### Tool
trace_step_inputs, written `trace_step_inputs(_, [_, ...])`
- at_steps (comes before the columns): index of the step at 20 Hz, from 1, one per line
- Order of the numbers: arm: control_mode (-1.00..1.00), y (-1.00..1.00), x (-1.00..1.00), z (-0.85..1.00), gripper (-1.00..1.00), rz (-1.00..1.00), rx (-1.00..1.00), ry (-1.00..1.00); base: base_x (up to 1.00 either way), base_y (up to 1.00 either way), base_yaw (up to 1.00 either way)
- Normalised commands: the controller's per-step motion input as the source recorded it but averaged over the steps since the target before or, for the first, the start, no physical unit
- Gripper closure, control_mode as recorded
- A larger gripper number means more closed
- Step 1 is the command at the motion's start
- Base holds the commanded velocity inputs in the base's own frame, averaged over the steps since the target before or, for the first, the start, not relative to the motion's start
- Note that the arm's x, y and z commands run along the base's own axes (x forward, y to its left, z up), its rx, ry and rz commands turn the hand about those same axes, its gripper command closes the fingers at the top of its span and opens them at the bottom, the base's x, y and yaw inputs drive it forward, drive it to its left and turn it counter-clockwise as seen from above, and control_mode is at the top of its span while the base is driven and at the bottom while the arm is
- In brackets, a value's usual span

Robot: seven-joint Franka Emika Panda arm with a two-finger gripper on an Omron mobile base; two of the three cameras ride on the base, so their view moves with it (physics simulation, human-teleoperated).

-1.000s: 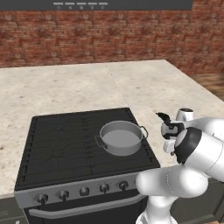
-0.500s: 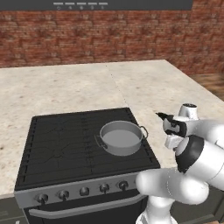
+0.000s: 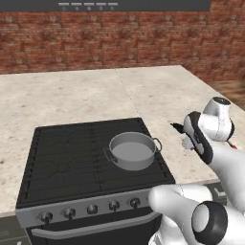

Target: Put the sweet potato and eggplant in the pot. Retrieve the spatula and lightly stir the vegetables in the pot.

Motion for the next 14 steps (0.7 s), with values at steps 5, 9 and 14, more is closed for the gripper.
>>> trace_step_inputs(5, [-1.00,0.73,-0.04,0.87,1.00,0.03,0.00,-0.16,0.00,0.00,0.00])
trace_step_inputs(9, [-1.00,0.99,0.00,0.73,1.00,0.03,0.00,-0.10,0.00,0.00,0.00])
trace_step_inputs(14, [-1.00,1.00,0.05,0.17,1.00,0.04,0.00,-0.01,0.00,0.00,0.00])
